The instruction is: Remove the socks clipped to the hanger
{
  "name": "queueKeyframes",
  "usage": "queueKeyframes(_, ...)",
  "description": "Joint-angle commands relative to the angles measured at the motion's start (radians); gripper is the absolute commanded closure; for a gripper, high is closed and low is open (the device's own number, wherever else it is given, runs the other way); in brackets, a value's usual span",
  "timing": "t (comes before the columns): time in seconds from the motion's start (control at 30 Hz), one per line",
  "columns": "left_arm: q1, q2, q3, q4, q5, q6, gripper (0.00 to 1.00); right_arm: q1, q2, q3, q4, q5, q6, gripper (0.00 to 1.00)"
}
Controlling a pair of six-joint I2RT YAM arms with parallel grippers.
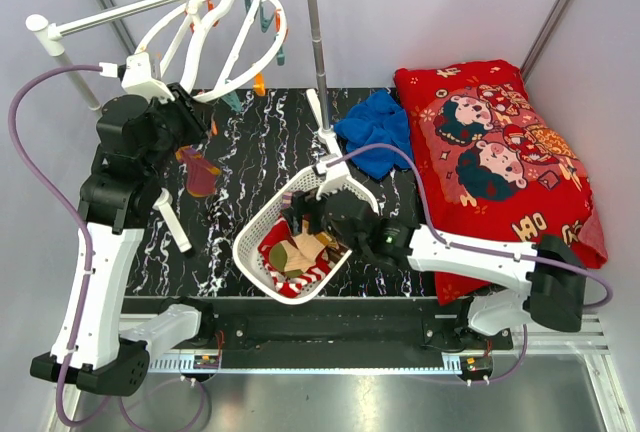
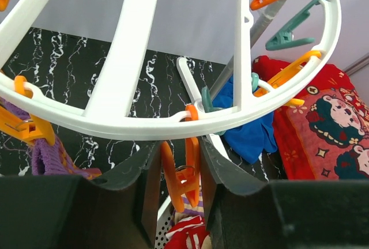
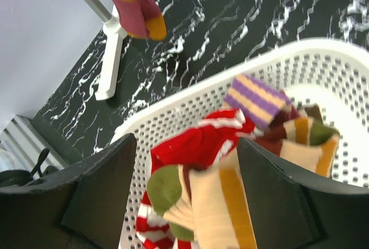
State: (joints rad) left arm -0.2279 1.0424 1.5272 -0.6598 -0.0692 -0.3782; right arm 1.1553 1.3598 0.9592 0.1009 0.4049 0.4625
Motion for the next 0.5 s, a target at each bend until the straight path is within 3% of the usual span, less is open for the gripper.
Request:
queueKeyframes(0.0,-0.004,-0.01,-0.006,0.086,0.045,-0.013,0.67,-0.005,0.08,0.134,0.0,0.005,-0.154,0.2)
queueKeyframes(0.27,-0.004,-0.015,-0.007,0.109,0.098,-0.036,0.65,-0.022,0.292,0.194,0.529,-0.204,-0.496,0.21)
queueKeyframes(0.47,-0.004,-0.015,-0.012,0.123,0.121,-0.051,0.63,-0.046,0.497,0.343,0.703,-0.402,-0.593,0.21)
